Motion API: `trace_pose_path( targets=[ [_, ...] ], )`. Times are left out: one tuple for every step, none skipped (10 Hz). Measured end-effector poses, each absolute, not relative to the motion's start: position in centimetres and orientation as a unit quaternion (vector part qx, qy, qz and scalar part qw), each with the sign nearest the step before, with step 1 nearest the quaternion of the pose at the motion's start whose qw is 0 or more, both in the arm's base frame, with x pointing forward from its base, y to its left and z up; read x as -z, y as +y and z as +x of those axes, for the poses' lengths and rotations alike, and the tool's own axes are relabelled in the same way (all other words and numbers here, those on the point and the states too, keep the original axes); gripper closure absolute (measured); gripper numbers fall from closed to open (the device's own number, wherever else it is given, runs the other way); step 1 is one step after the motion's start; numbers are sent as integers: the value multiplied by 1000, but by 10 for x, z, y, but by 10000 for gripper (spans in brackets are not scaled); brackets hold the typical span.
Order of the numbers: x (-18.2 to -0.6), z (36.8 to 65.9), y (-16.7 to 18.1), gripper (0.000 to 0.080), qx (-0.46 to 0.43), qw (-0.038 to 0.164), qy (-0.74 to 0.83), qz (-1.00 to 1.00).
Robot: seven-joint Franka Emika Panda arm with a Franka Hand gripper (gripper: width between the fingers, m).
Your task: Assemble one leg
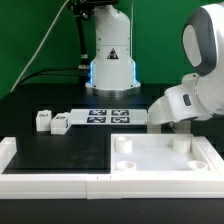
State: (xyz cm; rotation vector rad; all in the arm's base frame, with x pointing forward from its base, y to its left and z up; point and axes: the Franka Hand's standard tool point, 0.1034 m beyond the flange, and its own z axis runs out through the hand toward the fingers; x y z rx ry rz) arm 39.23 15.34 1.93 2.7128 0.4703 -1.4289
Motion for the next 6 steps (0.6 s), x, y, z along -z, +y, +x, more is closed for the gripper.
trace_pose_path(
  targets=[
    [-17,391,154,151,458,19,152,876],
    [-14,391,155,151,453,18,153,878],
    [-12,391,155,151,449,17,154,880],
    [-12,392,155,237,446,16,154,882],
    [-12,392,155,384,446,16,153,881],
    [-12,392,155,384,447,16,153,881]
  ],
)
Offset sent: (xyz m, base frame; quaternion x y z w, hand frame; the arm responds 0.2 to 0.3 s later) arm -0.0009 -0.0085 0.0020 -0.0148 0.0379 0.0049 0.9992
